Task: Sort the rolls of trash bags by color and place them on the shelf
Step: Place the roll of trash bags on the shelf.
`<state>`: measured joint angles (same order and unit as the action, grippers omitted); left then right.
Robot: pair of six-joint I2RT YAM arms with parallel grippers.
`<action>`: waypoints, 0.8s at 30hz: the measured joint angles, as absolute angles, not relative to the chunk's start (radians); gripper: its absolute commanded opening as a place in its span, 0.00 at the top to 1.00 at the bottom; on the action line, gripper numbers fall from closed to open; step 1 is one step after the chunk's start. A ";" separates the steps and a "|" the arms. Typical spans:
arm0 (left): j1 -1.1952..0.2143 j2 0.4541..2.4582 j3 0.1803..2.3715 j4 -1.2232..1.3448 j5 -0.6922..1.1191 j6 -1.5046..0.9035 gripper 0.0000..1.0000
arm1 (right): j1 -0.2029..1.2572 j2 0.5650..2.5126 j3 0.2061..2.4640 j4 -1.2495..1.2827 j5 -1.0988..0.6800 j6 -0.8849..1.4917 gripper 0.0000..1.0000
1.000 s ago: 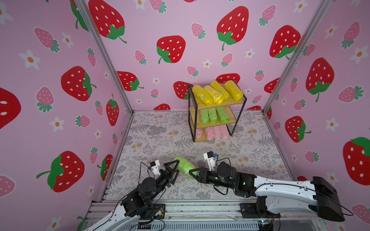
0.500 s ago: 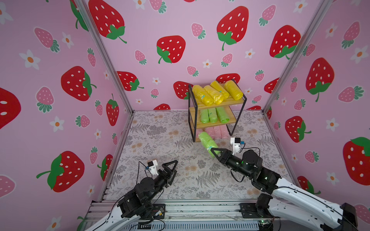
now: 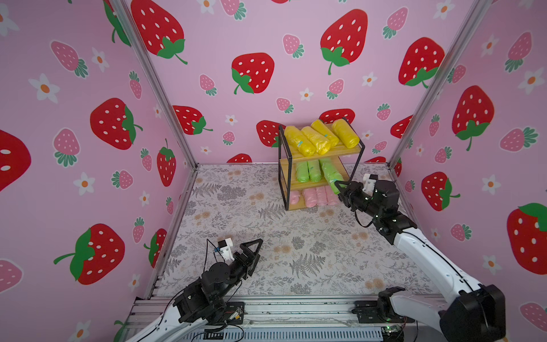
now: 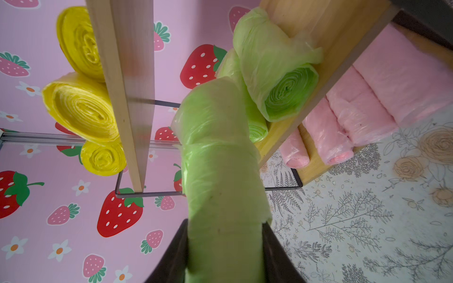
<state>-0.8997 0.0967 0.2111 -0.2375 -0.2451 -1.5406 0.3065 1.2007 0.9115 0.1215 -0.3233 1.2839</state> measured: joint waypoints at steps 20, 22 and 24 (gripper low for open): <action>-0.900 0.101 0.216 -0.292 -0.275 -1.514 0.00 | 0.156 1.482 1.008 0.353 -0.427 1.450 1.00; -0.900 0.118 0.216 -0.287 -0.277 -1.514 0.00 | 0.141 1.487 1.009 0.363 -0.435 1.467 1.00; -0.900 0.139 0.216 -0.282 -0.277 -1.513 0.00 | 0.128 1.487 1.009 0.373 -0.442 1.480 1.00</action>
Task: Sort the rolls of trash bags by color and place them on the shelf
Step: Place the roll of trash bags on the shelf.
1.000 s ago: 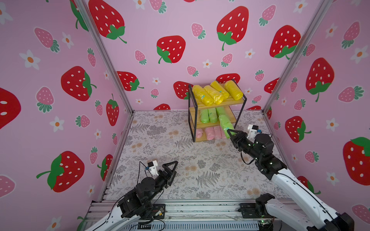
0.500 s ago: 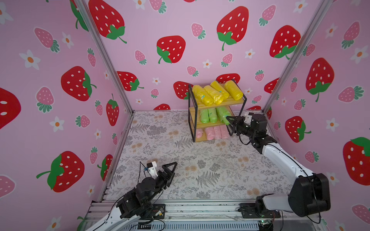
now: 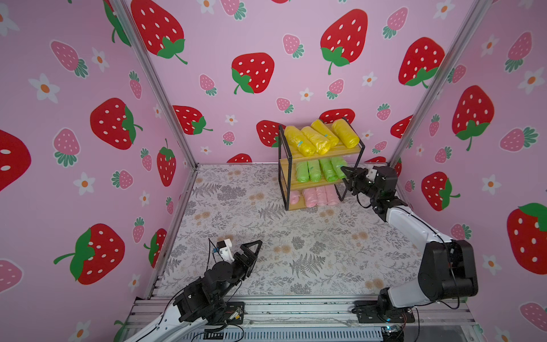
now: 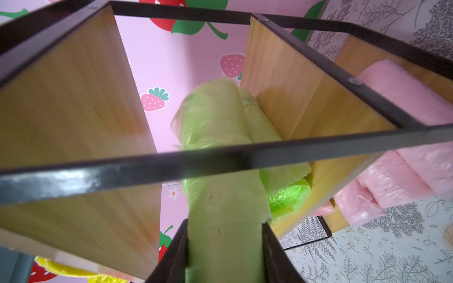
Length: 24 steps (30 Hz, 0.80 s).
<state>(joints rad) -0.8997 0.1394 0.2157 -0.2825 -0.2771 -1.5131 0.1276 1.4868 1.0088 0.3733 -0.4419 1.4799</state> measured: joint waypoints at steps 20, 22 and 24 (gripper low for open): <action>-0.900 0.257 0.216 -0.199 -0.256 -1.510 0.01 | 0.105 1.500 1.044 0.276 -0.431 1.540 1.00; -0.900 0.255 0.217 -0.198 -0.253 -1.510 0.01 | 0.105 1.509 1.053 0.260 -0.433 1.545 1.00; -0.900 0.253 0.220 -0.199 -0.252 -1.509 0.01 | 0.105 1.518 1.065 0.241 -0.435 1.544 1.00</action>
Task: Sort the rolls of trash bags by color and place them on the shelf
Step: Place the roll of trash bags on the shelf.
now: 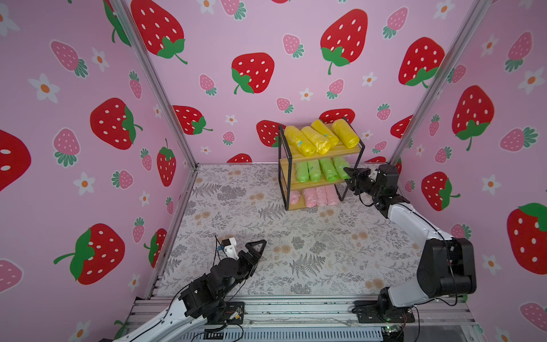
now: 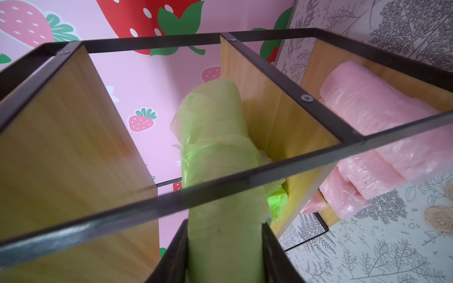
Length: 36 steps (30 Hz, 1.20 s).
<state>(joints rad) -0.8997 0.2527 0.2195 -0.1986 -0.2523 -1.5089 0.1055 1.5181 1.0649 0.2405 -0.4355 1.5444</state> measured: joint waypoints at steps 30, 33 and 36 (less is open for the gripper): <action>-0.900 0.215 0.227 -0.198 -0.250 -1.494 0.01 | 0.173 1.663 1.185 0.221 -0.546 1.551 0.87; -0.900 0.215 0.227 -0.199 -0.250 -1.491 0.01 | 0.173 1.668 1.185 0.224 -0.549 1.553 0.60; -0.900 0.210 0.227 -0.200 -0.250 -1.491 0.01 | 0.173 1.670 1.185 0.224 -0.550 1.558 0.44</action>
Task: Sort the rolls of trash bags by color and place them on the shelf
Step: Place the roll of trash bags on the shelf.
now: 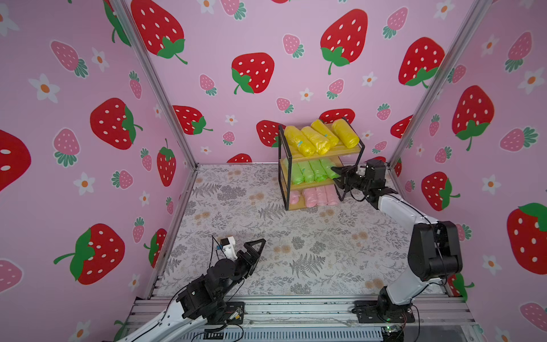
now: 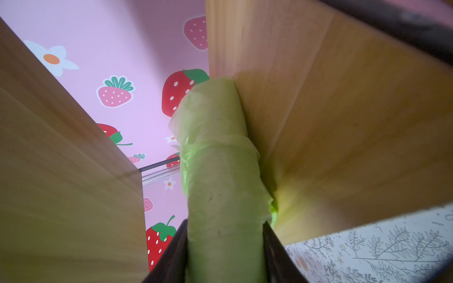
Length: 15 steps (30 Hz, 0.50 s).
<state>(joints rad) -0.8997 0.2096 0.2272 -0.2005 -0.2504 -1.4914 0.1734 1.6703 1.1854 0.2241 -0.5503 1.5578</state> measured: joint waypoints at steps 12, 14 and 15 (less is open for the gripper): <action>-0.900 0.204 0.271 -0.300 -0.250 -1.488 0.01 | 0.163 1.564 1.089 0.170 -0.553 1.572 0.23; -0.900 0.204 0.284 -0.321 -0.250 -1.488 0.01 | 0.156 1.519 1.053 0.166 -0.564 1.569 0.23; -0.900 0.204 0.288 -0.325 -0.250 -1.488 0.01 | 0.153 1.502 1.039 0.164 -0.569 1.566 0.23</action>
<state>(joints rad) -0.8997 0.2043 0.2878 -0.3248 -0.2504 -1.4883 0.1528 1.5024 1.0393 0.1638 -0.5686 1.5658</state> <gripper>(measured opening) 0.989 0.772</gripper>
